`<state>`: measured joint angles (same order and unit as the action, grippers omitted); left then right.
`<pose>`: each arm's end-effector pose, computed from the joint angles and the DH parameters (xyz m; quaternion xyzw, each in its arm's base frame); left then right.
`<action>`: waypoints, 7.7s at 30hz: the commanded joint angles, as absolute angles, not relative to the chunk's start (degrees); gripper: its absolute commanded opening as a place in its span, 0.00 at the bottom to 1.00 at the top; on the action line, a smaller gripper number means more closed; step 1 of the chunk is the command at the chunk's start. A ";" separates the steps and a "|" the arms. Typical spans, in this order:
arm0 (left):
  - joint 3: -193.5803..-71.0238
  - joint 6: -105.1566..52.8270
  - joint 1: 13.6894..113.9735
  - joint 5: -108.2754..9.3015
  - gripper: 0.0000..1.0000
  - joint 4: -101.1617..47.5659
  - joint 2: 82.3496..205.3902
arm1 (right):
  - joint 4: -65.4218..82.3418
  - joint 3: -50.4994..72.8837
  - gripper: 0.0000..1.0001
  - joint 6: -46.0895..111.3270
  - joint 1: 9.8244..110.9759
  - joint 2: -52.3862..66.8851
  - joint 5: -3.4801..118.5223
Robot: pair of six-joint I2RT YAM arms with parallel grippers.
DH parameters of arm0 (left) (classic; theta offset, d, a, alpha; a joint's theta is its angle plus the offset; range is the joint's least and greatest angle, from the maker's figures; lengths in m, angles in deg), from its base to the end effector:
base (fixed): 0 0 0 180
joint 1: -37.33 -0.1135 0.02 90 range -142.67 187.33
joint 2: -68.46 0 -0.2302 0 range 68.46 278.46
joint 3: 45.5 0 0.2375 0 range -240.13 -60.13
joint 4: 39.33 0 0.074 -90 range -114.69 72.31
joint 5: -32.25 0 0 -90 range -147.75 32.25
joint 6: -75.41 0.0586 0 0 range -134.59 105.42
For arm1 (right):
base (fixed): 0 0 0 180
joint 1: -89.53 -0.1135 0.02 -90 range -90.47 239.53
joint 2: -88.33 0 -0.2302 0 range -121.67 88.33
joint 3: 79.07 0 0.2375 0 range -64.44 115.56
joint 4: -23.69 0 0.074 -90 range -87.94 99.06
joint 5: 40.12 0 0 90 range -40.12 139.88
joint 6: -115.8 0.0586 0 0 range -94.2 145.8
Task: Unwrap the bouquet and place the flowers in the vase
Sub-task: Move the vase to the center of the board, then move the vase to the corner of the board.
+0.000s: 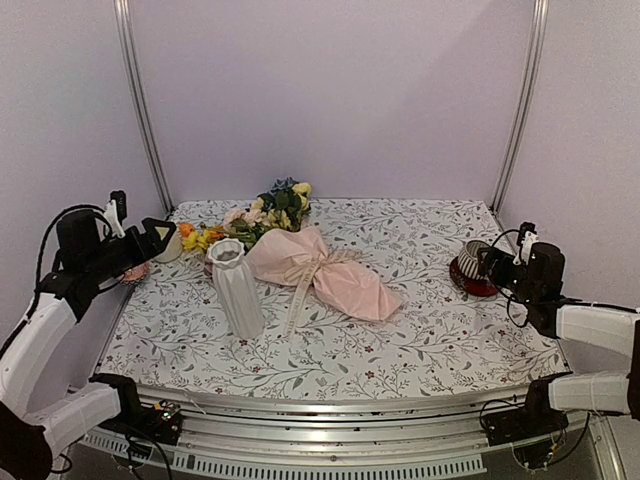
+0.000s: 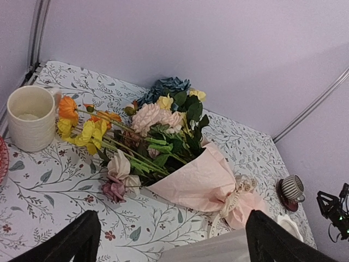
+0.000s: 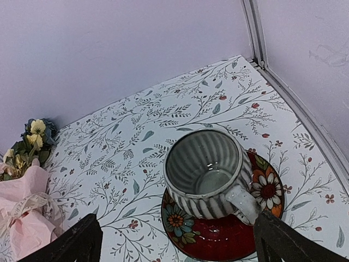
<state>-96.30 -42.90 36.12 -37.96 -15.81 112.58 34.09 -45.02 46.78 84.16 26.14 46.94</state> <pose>0.2146 -0.0153 0.2640 -0.1025 0.7911 -0.2717 0.5384 0.2474 0.0202 0.1647 0.1246 0.7979 0.1142 0.5786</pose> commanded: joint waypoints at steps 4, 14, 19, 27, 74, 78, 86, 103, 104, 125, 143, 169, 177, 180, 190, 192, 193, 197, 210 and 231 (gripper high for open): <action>-107.73 -40.61 36.89 -32.87 0.94 -1.19 114.78 | 35.91 -44.23 0.99 46.96 83.90 25.74 47.30; -113.10 -39.69 42.20 -25.30 0.97 2.29 114.85 | 36.16 -44.56 0.99 47.09 83.90 25.91 47.65; -112.78 -37.22 48.49 -27.10 0.98 1.70 112.35 | 37.43 -44.99 0.99 46.69 83.92 26.08 50.02; -105.05 -37.99 50.67 -29.29 0.98 -0.02 104.32 | 40.34 -45.39 0.99 45.52 83.83 25.95 58.85; -67.10 -56.63 60.56 -36.76 0.98 -33.00 95.55 | 56.04 -4.34 0.78 37.16 31.96 -28.20 65.46; -66.72 -56.47 60.54 -38.06 0.98 -32.41 94.95 | 56.08 -0.71 0.58 38.05 31.48 -32.32 65.66; -67.16 -55.85 60.36 -41.65 0.98 -28.37 92.47 | 54.55 4.37 0.05 39.13 30.04 -39.27 65.13; -67.32 -53.67 60.14 -43.50 0.98 -25.57 90.67 | 53.19 16.77 0.03 41.09 29.10 -50.38 65.35; -67.34 -53.62 60.10 -43.71 0.98 -25.43 90.62 | 53.18 17.23 0.03 41.16 29.06 -50.75 65.43; -66.20 -53.39 60.03 -45.86 0.98 -23.29 87.99 | 50.73 24.40 0.08 41.43 29.06 -55.95 66.52; -63.75 -55.50 60.01 -45.77 0.98 -27.56 93.21 | 51.09 20.10 0.10 40.17 28.80 -51.12 65.23; -63.30 -56.26 59.90 -48.74 0.98 -29.09 94.04 | 51.02 21.67 0.09 40.30 28.53 -53.70 67.26; -63.64 -56.89 59.28 -50.78 0.98 -28.46 94.31 | 48.24 28.53 0.09 40.44 28.44 -57.73 67.98; -63.93 -56.95 58.71 -52.04 0.98 -27.61 94.26 | 47.72 30.28 0.09 40.48 28.44 -58.85 67.66; -63.98 -58.08 56.73 -53.55 0.98 -24.41 92.38 | 45.71 39.01 0.08 41.87 28.40 -64.16 66.65; -64.08 -58.22 56.31 -53.95 0.98 -23.80 92.03 | 45.62 39.43 0.08 41.89 28.36 -64.20 66.58; -64.07 -58.26 56.14 -54.11 0.98 -23.67 92.02 | 45.55 39.38 0.08 41.81 28.36 -64.06 66.59; -63.87 -58.48 55.55 -53.88 0.98 -23.56 92.21 | 45.55 37.71 0.14 41.12 28.37 -62.59 66.11; -68.91 -60.10 55.18 -48.55 0.98 -14.82 89.53 | 51.79 21.45 0.34 37.92 28.46 -50.01 61.67; -113.28 -46.78 55.30 -44.62 0.97 -2.98 103.75 | 41.47 0.34 0.91 37.11 34.97 -20.34 56.75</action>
